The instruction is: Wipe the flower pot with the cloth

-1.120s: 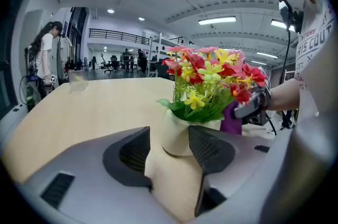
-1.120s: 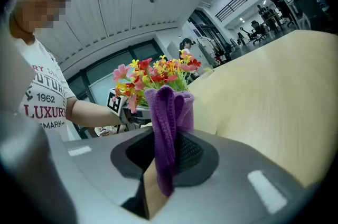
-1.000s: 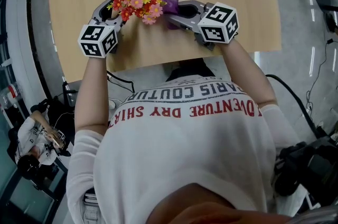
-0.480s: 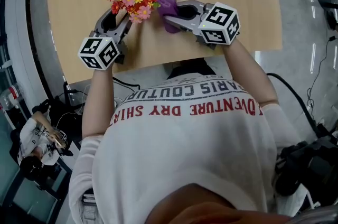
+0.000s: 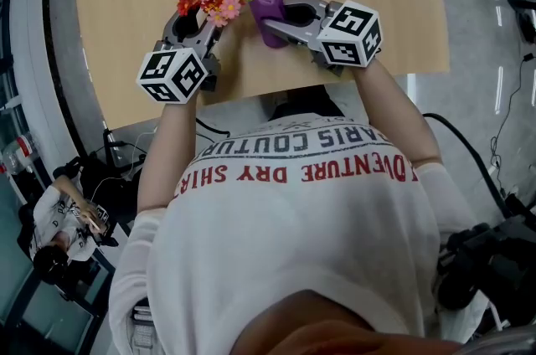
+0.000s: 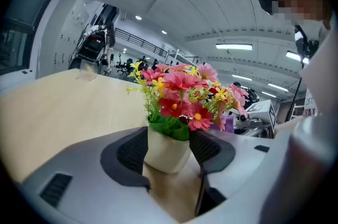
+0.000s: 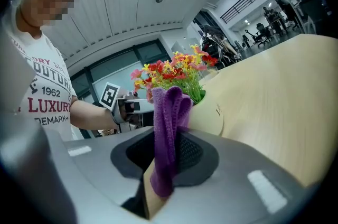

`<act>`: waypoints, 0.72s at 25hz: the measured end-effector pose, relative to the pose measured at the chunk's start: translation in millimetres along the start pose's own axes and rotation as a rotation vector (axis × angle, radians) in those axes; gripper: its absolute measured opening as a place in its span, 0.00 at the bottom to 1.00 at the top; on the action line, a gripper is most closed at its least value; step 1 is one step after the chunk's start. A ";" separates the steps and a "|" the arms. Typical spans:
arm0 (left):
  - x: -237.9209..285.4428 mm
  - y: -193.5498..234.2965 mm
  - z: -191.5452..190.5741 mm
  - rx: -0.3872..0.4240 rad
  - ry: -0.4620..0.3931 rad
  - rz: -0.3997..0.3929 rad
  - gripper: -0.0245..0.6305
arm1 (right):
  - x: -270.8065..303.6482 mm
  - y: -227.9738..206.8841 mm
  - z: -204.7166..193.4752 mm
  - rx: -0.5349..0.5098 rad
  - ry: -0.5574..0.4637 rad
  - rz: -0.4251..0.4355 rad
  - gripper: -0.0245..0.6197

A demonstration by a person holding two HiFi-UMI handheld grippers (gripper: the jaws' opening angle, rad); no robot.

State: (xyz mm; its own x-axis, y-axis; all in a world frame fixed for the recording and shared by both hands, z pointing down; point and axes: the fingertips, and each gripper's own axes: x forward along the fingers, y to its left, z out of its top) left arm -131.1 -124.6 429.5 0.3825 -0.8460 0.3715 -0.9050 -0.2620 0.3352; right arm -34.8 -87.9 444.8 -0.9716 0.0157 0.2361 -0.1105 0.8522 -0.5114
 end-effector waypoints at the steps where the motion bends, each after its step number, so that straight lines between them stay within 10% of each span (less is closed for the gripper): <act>1: 1.2 -1.6 1.3 0.035 -0.002 -0.003 0.40 | -0.2 -0.5 0.2 0.005 -0.004 -0.001 0.14; 8: 9.2 -5.9 -0.4 0.192 0.019 -0.029 0.40 | -4.8 -1.9 -3.3 0.025 -0.016 -0.006 0.14; 18: 10.3 -2.6 -3.8 0.202 0.045 -0.036 0.40 | -9.3 -12.0 5.9 0.021 -0.035 -0.030 0.14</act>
State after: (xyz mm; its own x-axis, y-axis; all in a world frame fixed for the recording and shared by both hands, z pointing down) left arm -124.1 -130.9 435.8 0.4195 -0.8140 0.4016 -0.9076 -0.3836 0.1706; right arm -25.7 -101.3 443.9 -0.9744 -0.0281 0.2230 -0.1436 0.8411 -0.5215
